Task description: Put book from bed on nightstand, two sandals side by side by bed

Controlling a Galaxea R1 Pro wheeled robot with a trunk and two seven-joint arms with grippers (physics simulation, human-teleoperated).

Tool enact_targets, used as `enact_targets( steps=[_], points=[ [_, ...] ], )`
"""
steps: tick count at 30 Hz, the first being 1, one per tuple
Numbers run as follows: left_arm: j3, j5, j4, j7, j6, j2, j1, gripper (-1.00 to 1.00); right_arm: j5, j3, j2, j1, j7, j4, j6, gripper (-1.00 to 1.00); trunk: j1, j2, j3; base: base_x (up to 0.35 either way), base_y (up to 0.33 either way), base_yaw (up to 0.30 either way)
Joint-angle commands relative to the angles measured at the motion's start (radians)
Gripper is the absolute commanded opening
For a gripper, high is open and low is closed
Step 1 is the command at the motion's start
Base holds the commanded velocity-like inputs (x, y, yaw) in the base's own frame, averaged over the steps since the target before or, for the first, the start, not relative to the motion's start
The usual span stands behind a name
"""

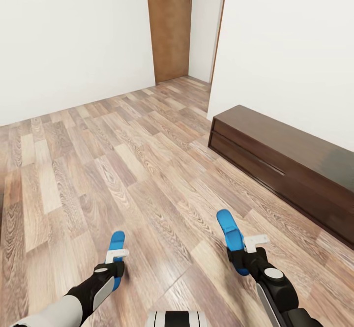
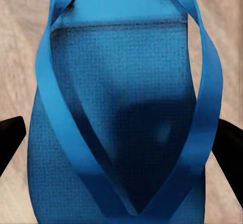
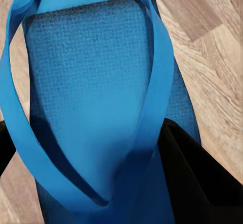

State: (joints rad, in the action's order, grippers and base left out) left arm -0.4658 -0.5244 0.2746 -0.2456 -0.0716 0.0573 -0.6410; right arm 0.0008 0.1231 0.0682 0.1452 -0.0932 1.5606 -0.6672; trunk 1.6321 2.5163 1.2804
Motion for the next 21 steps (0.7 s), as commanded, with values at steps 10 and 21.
enact_targets(
  steps=[10, 21],
  points=[
    [-0.009, -0.006, 0.003, -0.003, -0.002, 0.001, 0.001, -1.00, -0.003, 0.003, 0.001, 0.001, -0.009, -0.006, -0.005, -1.00, -0.005, -0.002, -0.038, 0.000, 0.000, 0.000],
    [-0.009, -0.006, 0.003, 0.001, 0.001, 0.001, 0.001, -1.00, -0.002, 0.003, 0.001, 0.000, -0.010, -0.020, -0.004, -1.00, -0.010, -0.005, -0.081, 0.000, 0.000, 0.000]
  ],
)
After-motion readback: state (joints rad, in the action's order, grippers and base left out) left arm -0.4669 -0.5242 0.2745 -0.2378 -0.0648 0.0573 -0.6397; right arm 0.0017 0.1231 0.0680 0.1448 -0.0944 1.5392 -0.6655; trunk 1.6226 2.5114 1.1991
